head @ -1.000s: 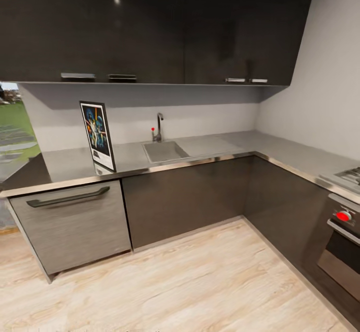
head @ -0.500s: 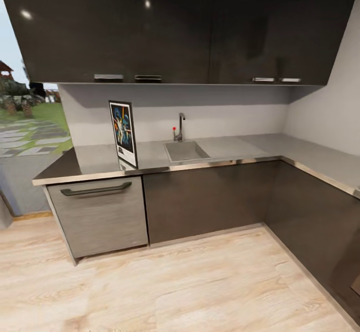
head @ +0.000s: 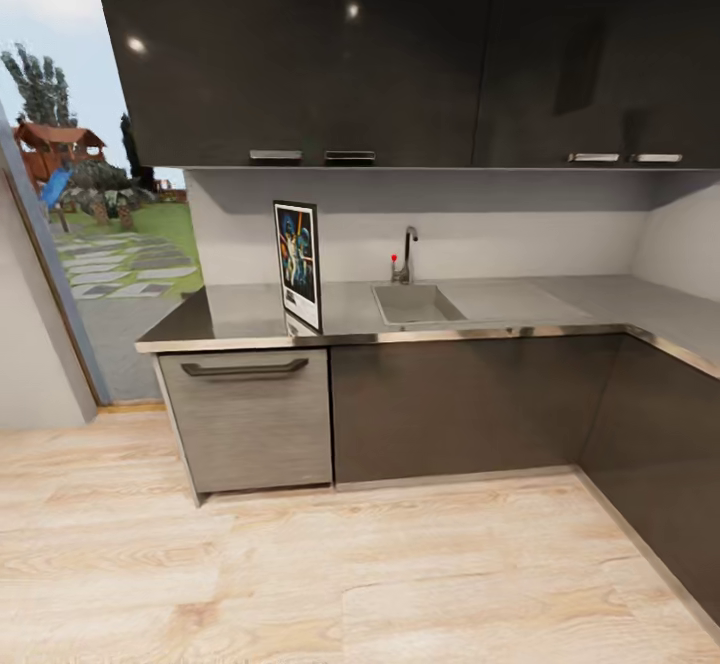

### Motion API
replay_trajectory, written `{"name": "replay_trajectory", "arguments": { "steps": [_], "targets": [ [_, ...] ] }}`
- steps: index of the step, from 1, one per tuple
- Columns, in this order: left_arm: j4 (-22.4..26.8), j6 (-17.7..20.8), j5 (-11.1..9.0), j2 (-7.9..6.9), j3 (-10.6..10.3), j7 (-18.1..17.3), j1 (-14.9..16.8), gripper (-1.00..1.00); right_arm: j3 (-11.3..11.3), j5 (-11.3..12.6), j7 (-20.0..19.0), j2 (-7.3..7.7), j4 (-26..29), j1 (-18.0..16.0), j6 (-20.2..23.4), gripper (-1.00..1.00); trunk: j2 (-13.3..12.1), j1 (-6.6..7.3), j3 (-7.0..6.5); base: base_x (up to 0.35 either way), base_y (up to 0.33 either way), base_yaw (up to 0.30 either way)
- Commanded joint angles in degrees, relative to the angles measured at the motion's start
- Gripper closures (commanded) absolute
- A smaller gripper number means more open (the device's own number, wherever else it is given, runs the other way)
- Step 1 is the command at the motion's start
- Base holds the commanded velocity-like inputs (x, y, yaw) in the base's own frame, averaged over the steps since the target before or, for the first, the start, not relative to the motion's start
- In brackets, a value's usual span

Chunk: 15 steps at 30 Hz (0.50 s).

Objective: Pick up the poster from the kitchen countertop and hang it on one of the wall nails in the kitchen.

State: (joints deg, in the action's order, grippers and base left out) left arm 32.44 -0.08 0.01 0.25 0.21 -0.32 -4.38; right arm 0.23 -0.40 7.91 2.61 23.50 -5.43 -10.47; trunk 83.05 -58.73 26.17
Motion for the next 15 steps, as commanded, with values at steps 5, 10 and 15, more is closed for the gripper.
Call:
{"name": "replay_trajectory", "arguments": {
  "steps": [5,10,15],
  "targets": [
    [0.08,-0.01,-0.01,0.01,0.02,-0.03,-0.02,-1.0,-0.01,-0.04,0.02,0.13,-0.05,-0.02,-0.15,-1.0,0.03,0.0,0.05,0.007,-0.002,0.175],
    [0.12,-0.01,-0.01,0.01,-0.02,-0.03,-0.02,-1.0,-0.03,-0.04,-0.04,0.36,-0.05,-0.02,-0.15,-1.0,0.03,0.0,0.05,0.126,-0.08,0.032],
    [0.16,-0.01,-0.01,0.01,0.03,-0.03,-0.02,-1.0,-0.04,0.01,0.04,0.28,0.13,-0.02,-0.21,-1.0,0.03,0.0,0.05,0.237,-0.176,0.006]
  ]
}}
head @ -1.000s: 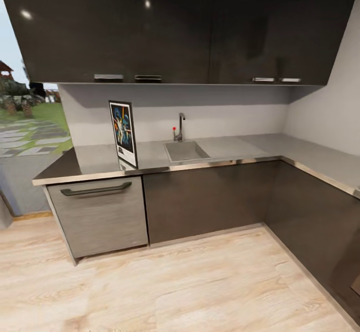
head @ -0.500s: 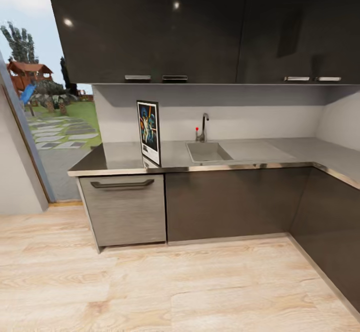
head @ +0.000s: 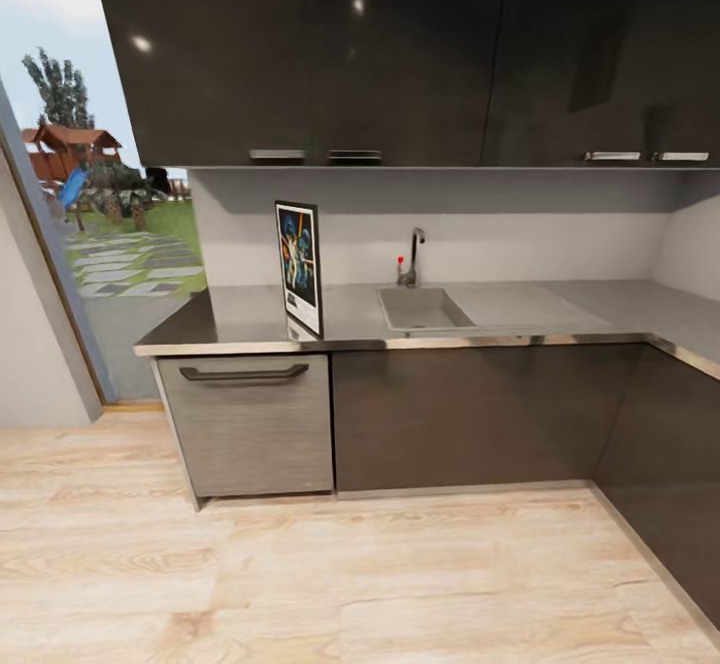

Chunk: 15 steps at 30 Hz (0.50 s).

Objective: Pick up the poster from the kitchen countertop and hang it on one of the wall nails in the kitchen.

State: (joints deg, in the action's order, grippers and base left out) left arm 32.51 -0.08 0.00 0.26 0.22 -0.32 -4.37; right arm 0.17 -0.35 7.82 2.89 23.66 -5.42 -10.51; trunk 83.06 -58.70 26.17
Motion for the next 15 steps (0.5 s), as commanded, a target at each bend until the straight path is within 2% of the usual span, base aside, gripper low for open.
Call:
{"name": "replay_trajectory", "arguments": {
  "steps": [1,3,4,6,7,9,10,12,13,15],
  "targets": [
    [0.11,-0.03,0.0,0.01,0.08,-0.03,-0.02,-1.0,0.02,-0.03,0.13,-0.03,0.0,-0.03,-0.2,-1.0,0.02,-0.02,0.05,0.196,-0.152,0.002],
    [0.33,-1.01,-0.03,-0.03,0.3,-0.03,-0.02,-1.0,-0.08,-0.01,0.16,-0.03,0.09,-0.03,-0.56,-1.0,0.02,-0.02,0.05,0.103,-0.08,0.001],
    [4.4,-12.89,-0.09,0.02,1.1,0.15,-0.02,-1.0,-0.24,-0.06,0.31,0.14,0.15,-0.03,-1.07,-1.0,0.02,-0.02,0.05,0.009,-0.007,0.0],
    [9.45,-14.39,-0.09,0.03,2.01,0.1,-0.02,-1.0,-0.23,-0.08,0.33,0.16,0.15,-0.03,-1.12,-1.0,0.02,-0.02,0.05,0.005,-0.004,0.0],
    [19.5,-13.71,-0.09,0.37,3.26,0.02,-0.02,-1.0,-0.14,-0.11,0.39,0.22,0.12,-0.03,-2.09,-1.0,0.02,-0.02,0.05,0.002,-0.001,0.0],
    [24.98,-11.33,-0.06,0.88,3.56,0.02,-0.02,-1.0,-0.12,-0.14,0.41,0.26,0.04,-0.03,-3.46,-1.0,0.02,-0.02,0.05,0.001,-0.001,0.0],
    [30.21,-7.72,-0.04,1.65,3.73,0.13,-0.02,-1.0,-0.12,-0.15,0.42,0.31,-0.05,-0.03,-5.12,-1.0,0.02,-0.02,0.05,0.0,0.0,0.0],
    [35.23,-3.48,-0.02,2.59,3.83,0.64,-0.02,-1.0,-0.14,-0.16,0.43,0.36,-0.1,-0.03,-6.67,-1.0,0.02,-0.02,0.05,0.0,0.0,0.0],
    [40.16,0.67,-0.05,3.43,3.89,1.73,0.0,-1.0,-0.18,-0.17,0.43,0.45,-0.14,-0.03,-7.86,-1.0,0.02,-0.02,0.05,0.0,0.0,0.0],
    [44.51,4.21,-0.09,4.23,3.9,3.46,0.2,-1.0,-0.21,-0.17,0.43,0.69,-0.16,-0.03,-8.65,-1.0,0.02,-0.02,0.05,0.0,0.0,0.0]
  ]
}}
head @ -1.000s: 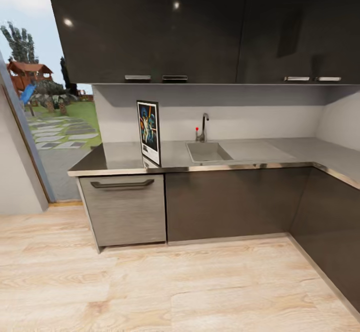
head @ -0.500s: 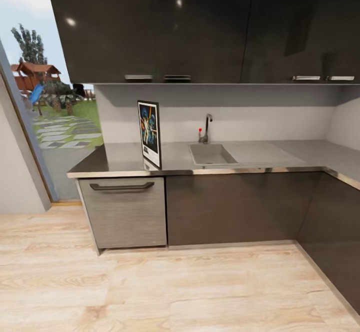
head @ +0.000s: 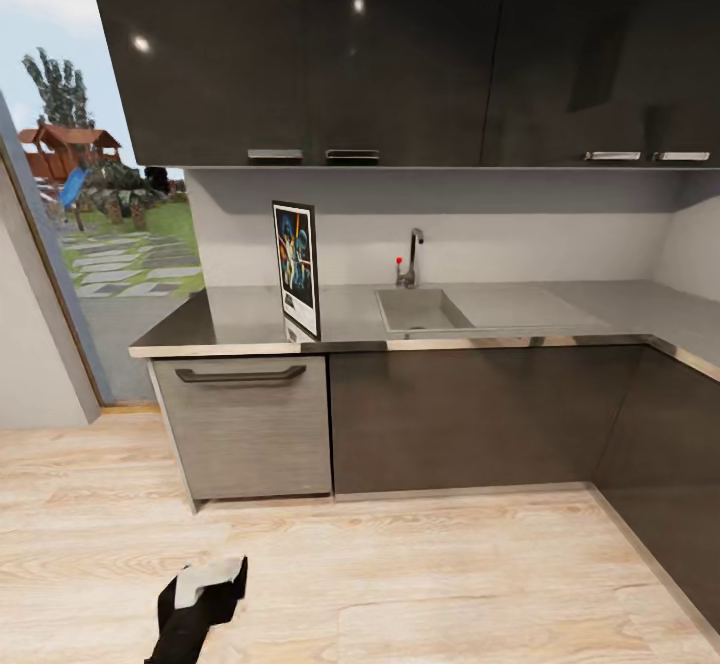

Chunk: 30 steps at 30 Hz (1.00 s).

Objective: Pick up the poster from the kitchen countertop and hang it on one of the wall nails in the kitchen.

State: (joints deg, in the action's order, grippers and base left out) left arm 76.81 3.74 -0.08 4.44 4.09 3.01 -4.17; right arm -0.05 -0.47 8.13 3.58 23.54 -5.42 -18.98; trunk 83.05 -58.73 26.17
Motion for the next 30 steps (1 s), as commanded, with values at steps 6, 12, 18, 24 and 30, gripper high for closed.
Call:
{"name": "replay_trajectory", "arguments": {
  "steps": [6,12,18,24,30],
  "targets": [
    [8.08,6.9,-0.02,2.97,0.04,6.44,6.87,-1.0,-0.07,0.01,0.07,1.17,0.1,-0.01,-2.39,-1.0,0.03,0.0,0.05,0.0,0.0,0.0],
    [9.63,15.26,0.06,4.31,-0.31,8.51,18.35,-1.0,-0.1,0.02,0.1,1.92,0.11,0.05,-10.93,-1.0,0.03,0.0,0.05,0.0,0.0,0.0],
    [6.67,23.41,0.19,5.55,-1.48,9.02,32.09,-1.0,-0.07,0.06,0.13,2.09,0.15,0.2,-14.94,-1.0,0.03,0.0,0.05,0.0,0.0,0.0],
    [-11.89,25.18,0.18,5.55,-2.85,10.37,49.74,-1.0,-0.07,0.11,0.55,2.05,3.98,4.9,-24.66,-1.0,0.03,0.0,0.05,0.0,0.0,0.0],
    [-14.04,20.64,-0.07,5.55,-10.39,12.06,53.3,-1.0,0.04,-0.05,2.52,1.8,10.98,9.74,-27.7,-1.0,0.03,0.0,0.05,0.0,0.0,0.0]
  ]
}}
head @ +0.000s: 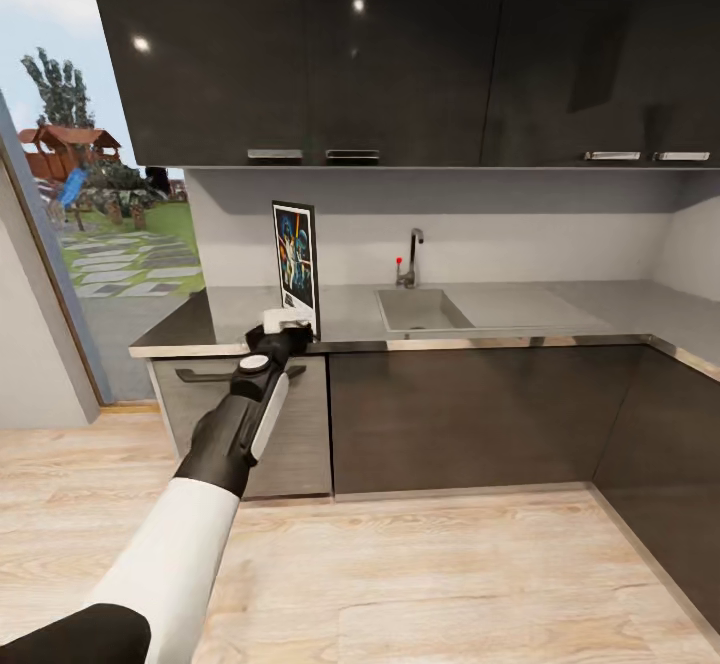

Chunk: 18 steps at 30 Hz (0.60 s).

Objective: Pick up the poster from the kitchen countertop and hang it on one of the wall nails in the kitchen.

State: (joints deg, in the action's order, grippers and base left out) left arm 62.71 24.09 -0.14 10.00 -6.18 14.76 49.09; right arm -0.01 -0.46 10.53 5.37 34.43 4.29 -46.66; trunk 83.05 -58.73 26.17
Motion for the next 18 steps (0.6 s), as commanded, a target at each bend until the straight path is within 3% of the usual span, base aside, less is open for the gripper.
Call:
{"name": "replay_trajectory", "arguments": {
  "steps": [1,18],
  "targets": [
    [0.11,0.17,-0.02,0.0,-0.61,0.34,0.09,-1.0,0.01,-0.07,0.16,0.01,0.14,0.13,-0.07,-1.0,0.03,0.0,0.05,0.103,-0.062,0.0],
    [0.96,0.09,0.09,0.0,-0.8,0.42,0.12,-1.0,-0.07,-0.07,0.19,-0.01,-0.05,0.16,-0.1,-1.0,0.03,0.0,0.05,0.138,-0.114,0.0]
  ]
}}
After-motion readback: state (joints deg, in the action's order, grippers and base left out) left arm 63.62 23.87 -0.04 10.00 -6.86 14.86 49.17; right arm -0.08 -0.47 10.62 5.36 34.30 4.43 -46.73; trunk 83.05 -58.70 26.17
